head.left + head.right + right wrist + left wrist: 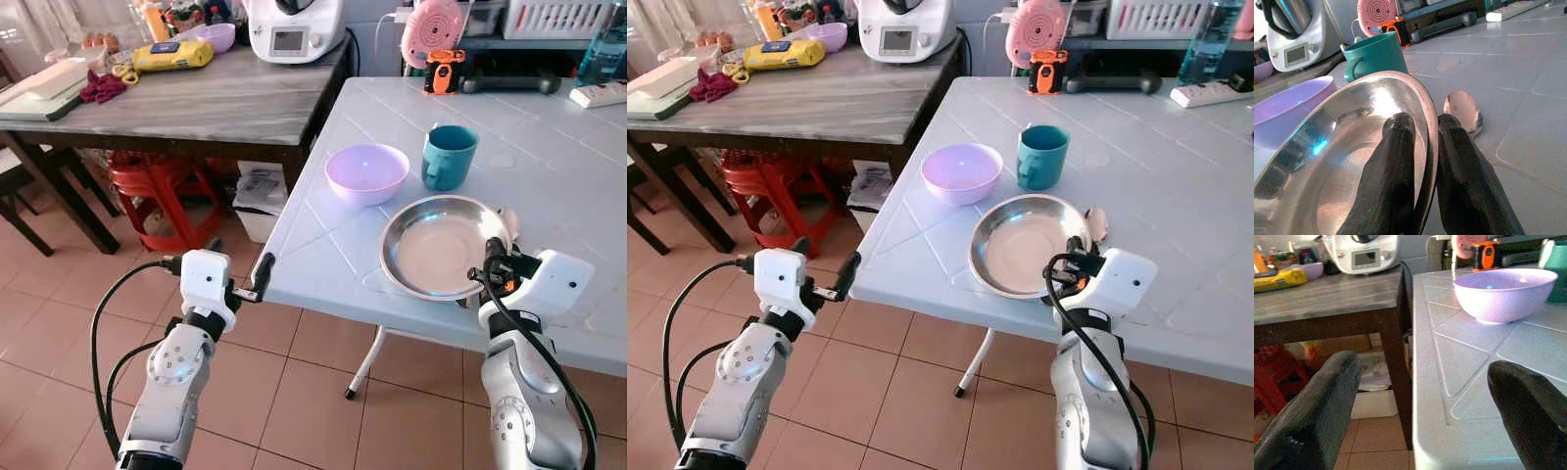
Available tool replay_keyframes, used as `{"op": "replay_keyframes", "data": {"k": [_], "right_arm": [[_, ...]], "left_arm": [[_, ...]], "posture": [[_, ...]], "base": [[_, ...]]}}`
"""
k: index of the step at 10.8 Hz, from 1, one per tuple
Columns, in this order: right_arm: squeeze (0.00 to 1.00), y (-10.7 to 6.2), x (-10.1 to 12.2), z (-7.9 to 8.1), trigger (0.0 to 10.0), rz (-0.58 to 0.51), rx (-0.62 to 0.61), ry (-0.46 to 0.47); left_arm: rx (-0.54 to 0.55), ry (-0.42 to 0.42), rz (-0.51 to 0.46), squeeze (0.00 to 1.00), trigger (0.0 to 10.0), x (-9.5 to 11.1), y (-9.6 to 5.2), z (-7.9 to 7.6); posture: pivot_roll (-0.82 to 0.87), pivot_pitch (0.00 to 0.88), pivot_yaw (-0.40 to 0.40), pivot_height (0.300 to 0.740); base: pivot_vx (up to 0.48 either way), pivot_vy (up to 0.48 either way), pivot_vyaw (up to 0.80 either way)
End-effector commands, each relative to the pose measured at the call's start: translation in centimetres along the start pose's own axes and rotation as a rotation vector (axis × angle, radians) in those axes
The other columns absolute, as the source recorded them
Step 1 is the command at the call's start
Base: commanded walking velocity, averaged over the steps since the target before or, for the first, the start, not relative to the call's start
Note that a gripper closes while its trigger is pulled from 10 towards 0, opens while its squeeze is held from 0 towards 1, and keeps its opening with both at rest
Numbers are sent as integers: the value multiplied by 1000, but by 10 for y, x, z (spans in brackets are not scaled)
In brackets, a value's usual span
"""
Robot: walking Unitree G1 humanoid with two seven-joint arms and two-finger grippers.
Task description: Setting the table
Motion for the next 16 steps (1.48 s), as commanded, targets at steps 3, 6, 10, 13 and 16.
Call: {"op": "replay_keyframes", "data": {"k": [3,6,10,13,16], "right_arm": [[0,-2,8,9,10000,-23,20,3],[0,-1,9,11,10000,-25,26,9],[0,2,10,10,10000,-32,27,3],[0,2,10,9,10000,-35,22,-2],[0,3,10,8,10000,-37,20,-10]], "left_arm": [[-13,8,19,0,10000,-3,8,-1],[-34,6,18,0,10000,-4,9,-8],[-17,1,4,0,10000,-3,17,-8],[-23,-11,1,0,10000,-6,20,-16],[-67,-7,-38,0,10000,0,21,-24]], "posture": [[-188,52,145,740],[-179,54,142,740],[-186,38,134,740],[-192,36,134,740],[-190,35,134,740]], "base": [[0,416,0],[0,475,0],[0,480,0],[0,480,0],[0,159,0]]}}
Point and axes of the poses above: a point about 5 cm out from each wrist's last joint towards the gripper, its own y axis pointing out of the wrist towards the gripper, its own x axis along the axis of the wrist's last joint, z = x × y, the point moved 5 cm from there along y, pointing out of the wrist towards the gripper, and after that the axes turned 11 degrees about -y, right-handed, at the moved point
